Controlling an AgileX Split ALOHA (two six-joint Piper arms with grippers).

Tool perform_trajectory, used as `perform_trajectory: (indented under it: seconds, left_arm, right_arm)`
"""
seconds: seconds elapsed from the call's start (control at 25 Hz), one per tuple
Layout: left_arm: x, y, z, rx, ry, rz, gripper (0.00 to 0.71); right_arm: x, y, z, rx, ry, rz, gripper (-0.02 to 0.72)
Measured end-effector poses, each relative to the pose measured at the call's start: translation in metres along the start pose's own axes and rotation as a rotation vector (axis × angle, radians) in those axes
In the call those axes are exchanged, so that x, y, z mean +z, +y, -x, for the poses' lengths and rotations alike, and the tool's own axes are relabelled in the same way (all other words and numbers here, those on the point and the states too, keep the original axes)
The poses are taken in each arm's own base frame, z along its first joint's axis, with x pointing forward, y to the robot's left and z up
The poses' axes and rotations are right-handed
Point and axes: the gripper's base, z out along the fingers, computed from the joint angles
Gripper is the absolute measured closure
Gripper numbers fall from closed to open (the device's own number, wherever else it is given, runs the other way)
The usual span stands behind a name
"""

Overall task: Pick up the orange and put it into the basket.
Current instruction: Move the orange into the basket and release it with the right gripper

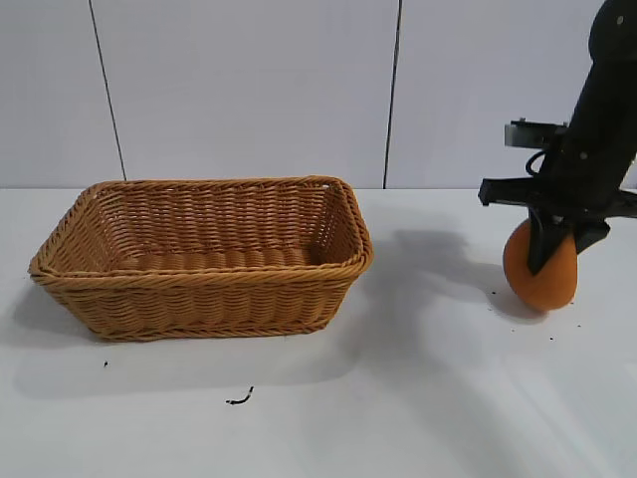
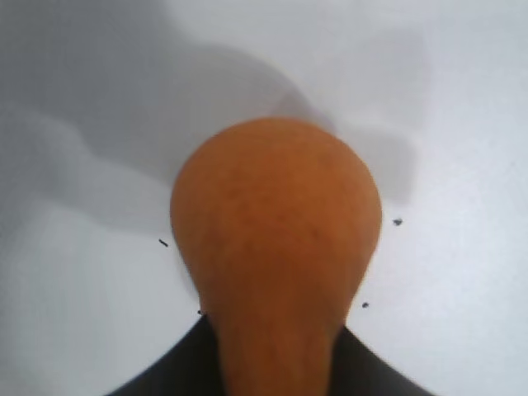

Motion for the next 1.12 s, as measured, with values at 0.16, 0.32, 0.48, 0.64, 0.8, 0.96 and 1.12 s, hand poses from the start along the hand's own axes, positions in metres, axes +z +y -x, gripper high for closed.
perform_trajectory:
  seconds: [0.16, 0.32, 0.48, 0.64, 0.8, 0.96, 1.12]
  left_arm:
    - [0.000, 0.000, 0.000, 0.000, 0.000, 0.000, 0.044]
    - [0.000, 0.000, 0.000, 0.000, 0.000, 0.000, 0.044]
    - [0.000, 0.000, 0.000, 0.000, 0.000, 0.000, 0.044]
    - [0.000, 0.000, 0.000, 0.000, 0.000, 0.000, 0.044]
    - [0.000, 0.000, 0.000, 0.000, 0.000, 0.000, 0.044]
    - [0.000, 0.000, 0.000, 0.000, 0.000, 0.000, 0.044]
    - [0.000, 0.000, 0.000, 0.000, 0.000, 0.000, 0.044]
  right_arm:
    - [-0.033, 0.004, 0.016, -0.009, -0.053, 0.007, 0.639]
    - [-0.052, 0.009, 0.023, 0.001, -0.090, 0.036, 0.639]
    - [-0.055, 0.021, 0.024, -0.021, -0.099, 0.043, 0.639]
    - [-0.054, 0.067, 0.017, -0.115, -0.097, 0.075, 0.639]
    - [-0.052, 0.117, 0.007, -0.201, -0.122, 0.116, 0.639]
    - [-0.047, 0.164, -0.006, -0.300, -0.146, 0.138, 0.639]
    - [-0.026, 0.209, -0.024, -0.391, -0.122, 0.151, 0.639]
